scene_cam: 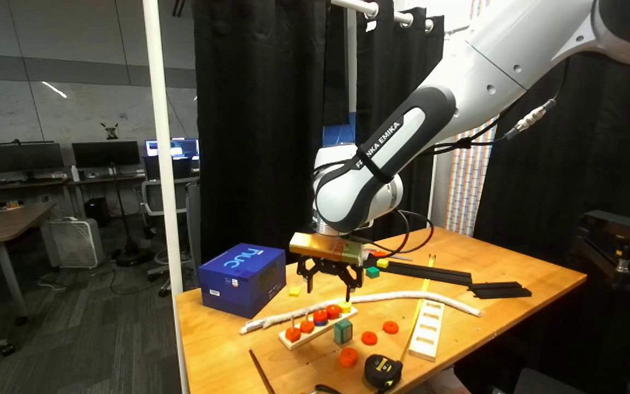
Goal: Put the green square block on the first position from the left on the wooden board
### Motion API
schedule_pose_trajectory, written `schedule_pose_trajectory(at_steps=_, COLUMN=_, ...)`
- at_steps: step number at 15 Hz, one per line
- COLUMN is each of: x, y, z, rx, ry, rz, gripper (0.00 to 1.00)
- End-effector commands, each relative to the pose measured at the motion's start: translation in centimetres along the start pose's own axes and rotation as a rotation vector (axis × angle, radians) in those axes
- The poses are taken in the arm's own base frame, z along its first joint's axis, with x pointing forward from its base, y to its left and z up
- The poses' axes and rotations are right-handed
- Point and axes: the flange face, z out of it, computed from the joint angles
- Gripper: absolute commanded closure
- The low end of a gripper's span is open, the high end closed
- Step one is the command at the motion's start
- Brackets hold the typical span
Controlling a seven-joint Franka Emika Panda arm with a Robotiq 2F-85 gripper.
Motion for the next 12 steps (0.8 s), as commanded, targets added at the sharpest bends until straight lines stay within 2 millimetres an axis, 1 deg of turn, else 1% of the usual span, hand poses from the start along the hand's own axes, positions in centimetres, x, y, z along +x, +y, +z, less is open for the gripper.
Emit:
schedule_pose_trajectory(at_steps=1, x=-0.2, y=1.3, z=-0.6, rx=0.018, ry=0.037, rz=0.191, gripper=0.00)
schedule_pose_trajectory(at_steps=3, x=-0.5, y=2.1, z=-0.1, rx=0.016, ry=0.037, rz=0.302, gripper=0.00)
schedule_pose_trajectory(at_steps=6, x=-1.0, y=3.1, z=1.1, rx=0.023, ry=0.034, rz=0.466, gripper=0.00)
schedule_pose_trajectory(at_steps=9, x=-1.0, y=4.4, z=3.0, rx=0.022, ry=0.035, rz=0.629, gripper=0.00)
schedule_pose_trajectory(at_steps=12, x=-0.8, y=5.2, z=4.0, rx=0.027, ry=0.047, rz=0.754, gripper=0.00)
